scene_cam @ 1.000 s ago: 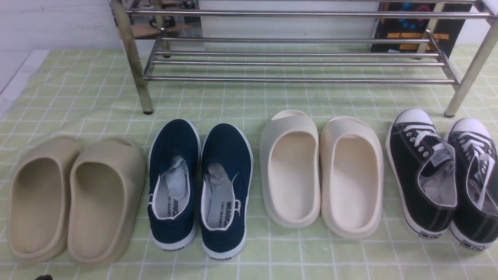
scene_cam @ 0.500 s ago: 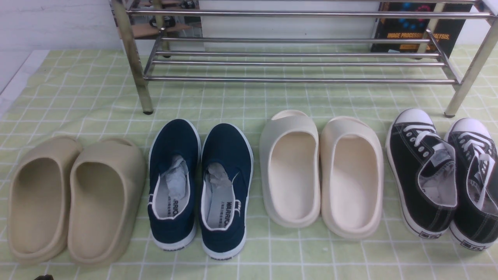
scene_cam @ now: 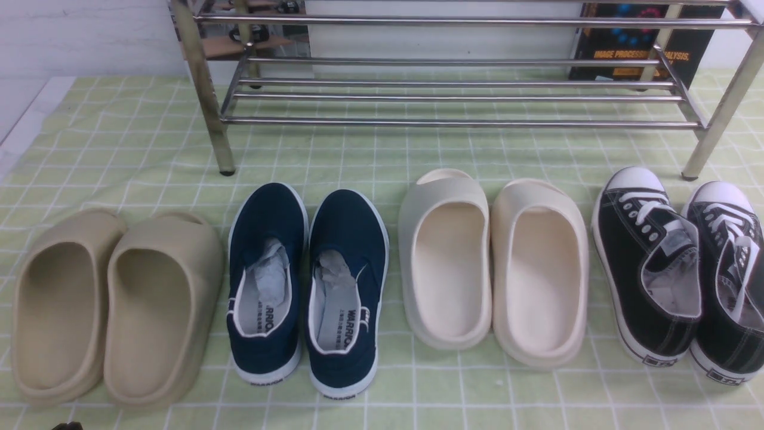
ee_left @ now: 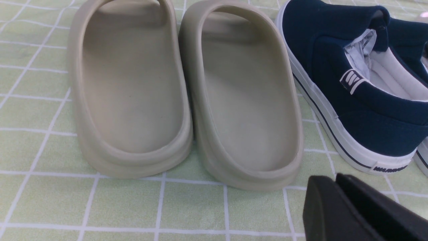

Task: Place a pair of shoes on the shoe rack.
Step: Use the right arm to grab the shoe closest to it

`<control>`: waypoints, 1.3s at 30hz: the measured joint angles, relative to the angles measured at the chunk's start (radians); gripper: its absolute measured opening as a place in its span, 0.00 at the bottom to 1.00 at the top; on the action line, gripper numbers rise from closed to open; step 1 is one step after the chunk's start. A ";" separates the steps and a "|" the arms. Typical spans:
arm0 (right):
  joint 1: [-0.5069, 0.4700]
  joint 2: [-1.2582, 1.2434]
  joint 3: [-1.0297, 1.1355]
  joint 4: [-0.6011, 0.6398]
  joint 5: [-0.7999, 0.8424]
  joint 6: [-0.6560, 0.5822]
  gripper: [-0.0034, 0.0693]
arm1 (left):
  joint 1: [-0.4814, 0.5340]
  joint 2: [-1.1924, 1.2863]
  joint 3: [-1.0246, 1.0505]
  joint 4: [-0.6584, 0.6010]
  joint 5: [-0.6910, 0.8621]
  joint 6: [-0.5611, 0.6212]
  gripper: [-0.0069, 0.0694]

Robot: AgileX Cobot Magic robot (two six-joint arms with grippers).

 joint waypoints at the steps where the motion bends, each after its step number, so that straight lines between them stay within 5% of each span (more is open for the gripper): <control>1: 0.000 0.009 -0.010 0.000 0.003 0.000 0.05 | 0.000 0.000 0.000 0.000 0.000 0.000 0.16; 5: 0.000 0.174 -0.175 0.001 0.099 0.000 0.06 | 0.000 0.000 0.000 0.000 0.000 0.000 0.16; 15: 0.054 0.787 -0.575 0.025 0.870 -0.053 0.07 | 0.000 0.000 0.000 0.000 0.000 0.000 0.17; 18: 0.151 1.008 -0.706 0.071 1.076 -0.109 0.11 | 0.000 0.000 0.000 0.000 0.000 0.000 0.17; 21: 0.213 1.115 -0.767 0.076 1.139 -0.116 0.17 | 0.000 0.000 0.000 0.000 0.000 0.000 0.17; 28: 0.285 1.370 -0.905 -0.047 1.211 0.015 0.62 | 0.000 0.000 0.000 0.000 0.000 0.000 0.17; 31: 0.273 1.428 -0.907 -0.060 1.172 0.066 0.74 | 0.000 0.000 0.000 0.000 0.000 0.000 0.18; 35: 0.270 1.511 -0.907 -0.032 1.074 0.087 0.77 | 0.000 0.000 0.000 0.000 0.000 0.000 0.18; 39: 0.270 1.575 -0.909 -0.035 1.008 0.121 0.68 | 0.000 0.000 0.000 0.000 0.000 0.000 0.18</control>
